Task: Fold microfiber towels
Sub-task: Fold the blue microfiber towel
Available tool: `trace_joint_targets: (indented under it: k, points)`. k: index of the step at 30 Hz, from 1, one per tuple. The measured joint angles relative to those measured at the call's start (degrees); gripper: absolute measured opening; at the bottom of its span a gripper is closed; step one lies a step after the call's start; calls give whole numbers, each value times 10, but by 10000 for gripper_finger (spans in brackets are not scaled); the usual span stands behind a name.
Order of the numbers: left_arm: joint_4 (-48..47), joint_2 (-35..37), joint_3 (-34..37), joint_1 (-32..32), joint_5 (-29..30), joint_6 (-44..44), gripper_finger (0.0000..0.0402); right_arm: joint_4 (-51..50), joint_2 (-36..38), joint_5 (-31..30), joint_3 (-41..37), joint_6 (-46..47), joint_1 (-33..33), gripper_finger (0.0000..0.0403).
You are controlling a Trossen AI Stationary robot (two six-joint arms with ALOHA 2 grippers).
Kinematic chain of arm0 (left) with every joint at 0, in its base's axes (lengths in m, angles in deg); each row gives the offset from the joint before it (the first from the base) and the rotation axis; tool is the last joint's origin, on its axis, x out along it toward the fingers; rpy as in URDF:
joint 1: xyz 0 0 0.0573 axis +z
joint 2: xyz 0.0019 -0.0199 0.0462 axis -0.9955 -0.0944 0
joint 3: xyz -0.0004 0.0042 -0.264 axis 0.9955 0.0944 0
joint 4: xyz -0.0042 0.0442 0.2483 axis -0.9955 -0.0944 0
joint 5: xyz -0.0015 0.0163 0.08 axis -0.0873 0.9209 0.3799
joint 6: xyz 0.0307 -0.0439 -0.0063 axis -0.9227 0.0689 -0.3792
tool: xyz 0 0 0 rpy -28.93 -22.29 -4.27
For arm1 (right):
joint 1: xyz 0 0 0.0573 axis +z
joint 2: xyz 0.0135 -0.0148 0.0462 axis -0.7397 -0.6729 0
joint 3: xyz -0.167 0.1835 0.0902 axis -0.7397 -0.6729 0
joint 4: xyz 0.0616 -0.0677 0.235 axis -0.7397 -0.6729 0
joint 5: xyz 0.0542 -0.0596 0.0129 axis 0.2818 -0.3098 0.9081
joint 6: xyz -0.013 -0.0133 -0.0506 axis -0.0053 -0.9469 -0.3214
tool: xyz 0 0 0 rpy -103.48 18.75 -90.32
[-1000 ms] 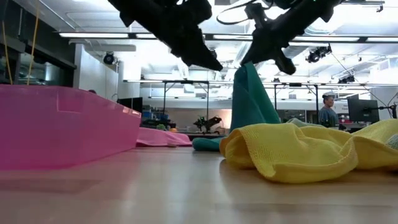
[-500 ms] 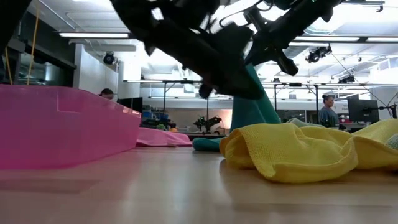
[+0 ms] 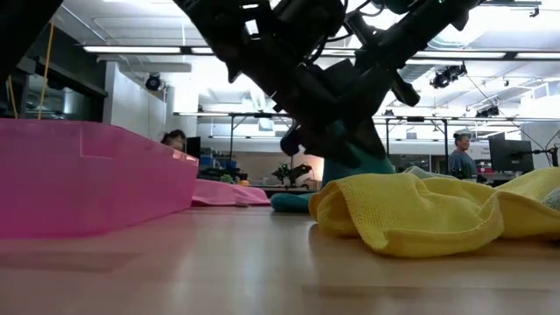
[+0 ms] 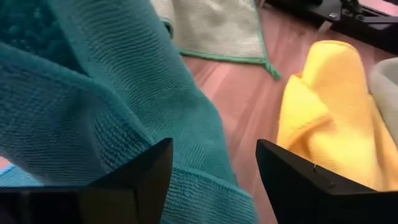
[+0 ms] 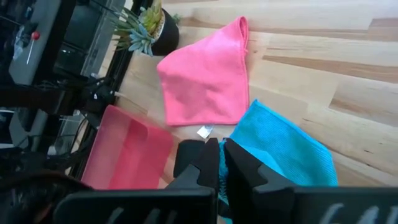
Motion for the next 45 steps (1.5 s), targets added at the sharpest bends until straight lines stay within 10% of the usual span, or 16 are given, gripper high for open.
trace_joint_targets:
  k: [10,26,45]
  points:
    - [-104,3,0,2,52,3,202,0,0,-9,0,0,0,0]
    - [-367,157,0,41,32,-225,192,-13,0,-29,0,-14,0,0]
    - [-360,145,3,27,-85,-17,192,-21,0,-32,0,-15,-3,0]
